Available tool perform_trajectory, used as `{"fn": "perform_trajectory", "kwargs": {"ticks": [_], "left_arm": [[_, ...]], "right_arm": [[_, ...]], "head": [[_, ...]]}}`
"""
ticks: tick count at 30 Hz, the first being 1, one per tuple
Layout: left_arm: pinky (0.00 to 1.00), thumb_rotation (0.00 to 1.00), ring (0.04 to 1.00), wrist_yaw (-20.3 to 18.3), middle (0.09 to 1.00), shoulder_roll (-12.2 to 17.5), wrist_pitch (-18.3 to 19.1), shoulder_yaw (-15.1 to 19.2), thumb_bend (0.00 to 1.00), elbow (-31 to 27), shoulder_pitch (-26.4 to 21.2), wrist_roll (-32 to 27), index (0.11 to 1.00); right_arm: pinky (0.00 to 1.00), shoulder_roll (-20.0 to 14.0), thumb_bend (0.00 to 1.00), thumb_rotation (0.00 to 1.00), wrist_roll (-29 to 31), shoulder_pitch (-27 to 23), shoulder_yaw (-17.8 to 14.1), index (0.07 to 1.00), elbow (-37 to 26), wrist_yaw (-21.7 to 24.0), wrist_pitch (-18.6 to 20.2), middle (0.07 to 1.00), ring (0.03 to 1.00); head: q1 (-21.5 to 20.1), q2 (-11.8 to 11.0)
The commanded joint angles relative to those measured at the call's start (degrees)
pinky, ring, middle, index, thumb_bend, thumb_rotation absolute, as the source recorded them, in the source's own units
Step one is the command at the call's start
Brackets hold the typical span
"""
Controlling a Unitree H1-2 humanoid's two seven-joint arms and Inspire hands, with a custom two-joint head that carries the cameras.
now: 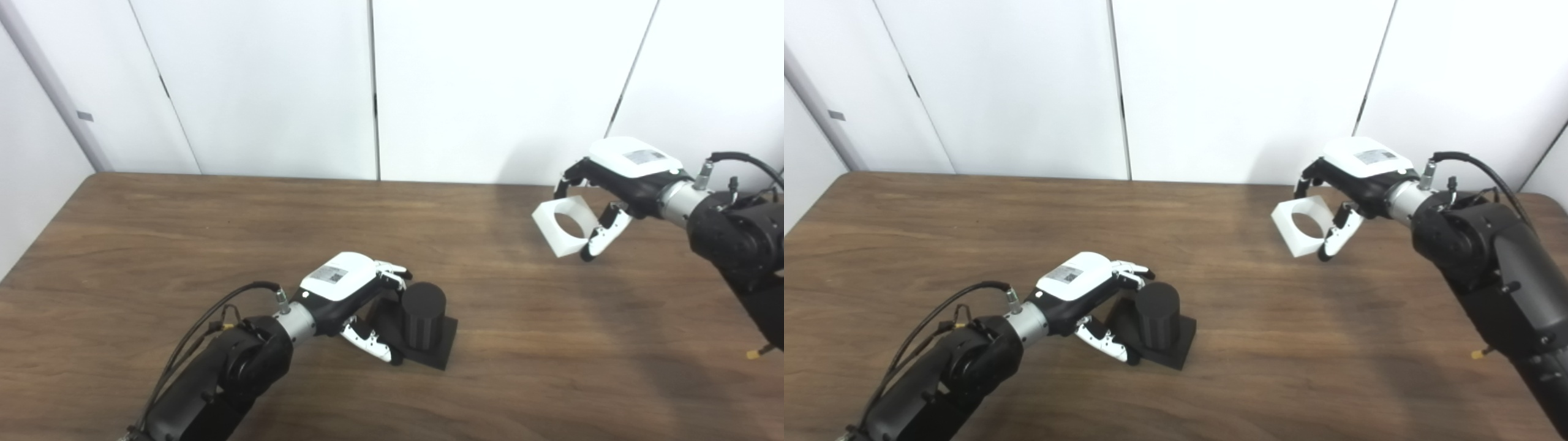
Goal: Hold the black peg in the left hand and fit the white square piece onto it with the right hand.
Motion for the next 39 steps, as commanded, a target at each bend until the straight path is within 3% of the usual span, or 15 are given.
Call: {"fn": "perform_trajectory", "kwargs": {"ticks": [1, 7, 15, 25, 32, 39], "left_arm": [[0.82, 0.07, 0.875, -2.6, 0.870, -0.8, 1.2, -2.2, 0.52, 1.7, 0.5, 2.9, 0.490], [0.82, 0.07, 0.883, -2.2, 0.872, -1.0, 0.9, -2.1, 0.52, 2.1, 0.5, 2.9, 0.490], [0.81, 0.07, 0.877, -2.1, 0.870, -1.0, 1.0, -2.0, 0.52, 1.9, 0.5, 2.9, 0.490], [0.81, 0.07, 0.877, -1.9, 0.873, -1.0, 0.7, -1.9, 0.52, 2.3, 0.4, 2.6, 0.490], [0.81, 0.07, 0.872, -1.9, 0.873, -1.3, 0.8, -1.8, 0.52, 2.2, 0.3, 2.4, 0.490], [0.80, 0.07, 0.870, -1.7, 0.871, -1.3, 0.9, -1.8, 0.52, 2.3, 0.3, 2.6, 0.490]], "right_arm": [[0.64, -0.3, 0.52, 0.13, 1.2, -2.8, -1.4, 0.479, -2.8, -0.3, -2.3, 0.728, 0.727], [0.59, 0.9, 0.52, 0.13, 2.8, -3.2, -1.3, 0.478, -6.2, 1.9, -2.9, 0.724, 0.717], [0.64, 3.0, 0.52, 0.13, 2.5, -2.9, -0.7, 0.479, -11.2, 6.1, -0.8, 0.731, 0.751], [0.63, 5.7, 0.52, 0.13, 4.0, -2.6, -0.1, 0.476, -14.9, 8.0, -3.3, 0.718, 0.731], [0.64, 7.5, 0.52, 0.13, 3.4, -3.1, 0.9, 0.477, -17.8, 11.0, -0.8, 0.733, 0.741], [0.64, 10.4, 0.52, 0.13, 3.7, -2.8, 1.0, 0.477, -19.0, 12.2, -0.9, 0.730, 0.739]], "head": [[0.1, 0.1], [-0.1, 0.0], [-0.5, 0.1], [-0.9, 0.2], [-1.0, 0.3], [-1.0, 0.3]]}}
